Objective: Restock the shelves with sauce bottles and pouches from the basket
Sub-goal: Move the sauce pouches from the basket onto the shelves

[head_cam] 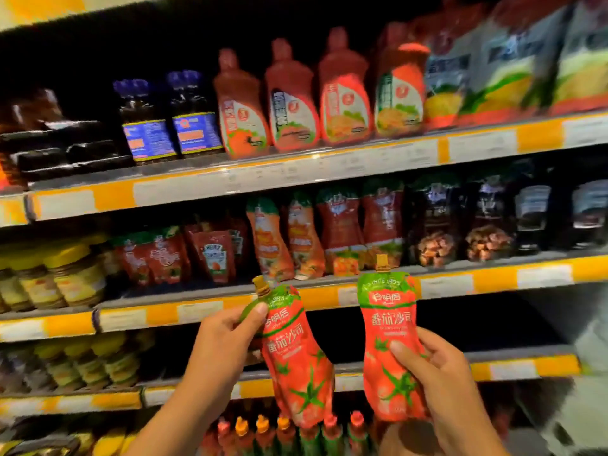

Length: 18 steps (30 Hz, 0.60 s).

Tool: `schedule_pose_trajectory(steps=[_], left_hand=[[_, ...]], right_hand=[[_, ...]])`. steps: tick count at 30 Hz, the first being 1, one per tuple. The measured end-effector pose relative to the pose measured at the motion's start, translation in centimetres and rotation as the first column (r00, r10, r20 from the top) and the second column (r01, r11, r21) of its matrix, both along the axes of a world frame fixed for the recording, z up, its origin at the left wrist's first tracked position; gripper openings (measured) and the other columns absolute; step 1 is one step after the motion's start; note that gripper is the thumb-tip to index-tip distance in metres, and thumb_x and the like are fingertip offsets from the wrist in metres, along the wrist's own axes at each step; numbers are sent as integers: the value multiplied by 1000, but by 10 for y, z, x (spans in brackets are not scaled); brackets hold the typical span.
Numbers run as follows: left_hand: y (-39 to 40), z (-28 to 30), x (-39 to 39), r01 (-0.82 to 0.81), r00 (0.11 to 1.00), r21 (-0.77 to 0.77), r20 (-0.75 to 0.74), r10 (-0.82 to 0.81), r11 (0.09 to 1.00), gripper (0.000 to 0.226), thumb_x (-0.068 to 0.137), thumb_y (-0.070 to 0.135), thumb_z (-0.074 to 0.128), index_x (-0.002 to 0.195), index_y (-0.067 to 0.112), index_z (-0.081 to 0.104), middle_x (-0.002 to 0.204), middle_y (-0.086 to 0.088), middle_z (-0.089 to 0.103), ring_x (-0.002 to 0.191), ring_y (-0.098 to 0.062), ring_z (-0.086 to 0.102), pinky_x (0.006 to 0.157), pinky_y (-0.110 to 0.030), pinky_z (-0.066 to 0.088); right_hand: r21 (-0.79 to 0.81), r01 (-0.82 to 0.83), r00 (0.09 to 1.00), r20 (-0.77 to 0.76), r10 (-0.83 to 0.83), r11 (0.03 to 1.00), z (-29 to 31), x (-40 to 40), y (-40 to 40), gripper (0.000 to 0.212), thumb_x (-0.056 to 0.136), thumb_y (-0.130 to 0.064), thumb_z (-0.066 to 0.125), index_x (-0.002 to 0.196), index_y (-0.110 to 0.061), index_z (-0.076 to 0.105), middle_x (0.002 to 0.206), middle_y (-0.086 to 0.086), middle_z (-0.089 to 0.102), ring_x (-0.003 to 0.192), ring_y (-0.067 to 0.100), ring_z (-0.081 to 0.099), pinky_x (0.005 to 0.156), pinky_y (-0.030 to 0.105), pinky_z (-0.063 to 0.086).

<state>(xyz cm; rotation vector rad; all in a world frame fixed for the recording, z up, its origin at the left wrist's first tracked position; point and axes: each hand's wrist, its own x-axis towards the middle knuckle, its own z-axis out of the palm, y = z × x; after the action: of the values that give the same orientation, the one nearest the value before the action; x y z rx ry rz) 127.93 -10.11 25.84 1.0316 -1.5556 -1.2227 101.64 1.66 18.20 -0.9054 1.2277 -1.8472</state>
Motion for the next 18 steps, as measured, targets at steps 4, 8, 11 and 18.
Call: schedule_pose_trajectory(steps=[4,8,11,18], left_hand=[[5,-41,-58,96,994,170,41,-105,981,32,93,46,66,97,19,82,95,-16,79,79,-26,75,71,-42,63],[3,-80,-96,84,994,289,39,-99,954,22,97,36,66,99,21,83,95,-15,79,73,-23,74,67,-39,59],[-16,-96,-104,63,998,328,-18,-60,943,29,89,38,72,105,15,80,95,-11,79,74,-23,71,74,-40,52],[-60,-131,-114,124,992,420,-19,-128,899,23,99,27,65,104,7,76,77,-6,71,58,-17,59,60,-31,50]], right_hand=[[87,135,988,59,-141,987,-28,-46,38,31,65,-29,83,94,-16,81,91,21,77,76,30,76,63,32,60],[168,271,960,31,-279,948,-62,-89,67,17,83,-7,77,91,-22,82,89,16,79,77,25,76,71,35,60],[278,423,894,25,-447,862,-89,-121,78,8,87,-3,75,85,-10,80,87,25,75,73,27,69,73,39,54],[397,506,823,44,-567,765,-109,-152,66,5,86,-13,76,86,-14,81,87,19,78,75,30,74,75,44,59]])
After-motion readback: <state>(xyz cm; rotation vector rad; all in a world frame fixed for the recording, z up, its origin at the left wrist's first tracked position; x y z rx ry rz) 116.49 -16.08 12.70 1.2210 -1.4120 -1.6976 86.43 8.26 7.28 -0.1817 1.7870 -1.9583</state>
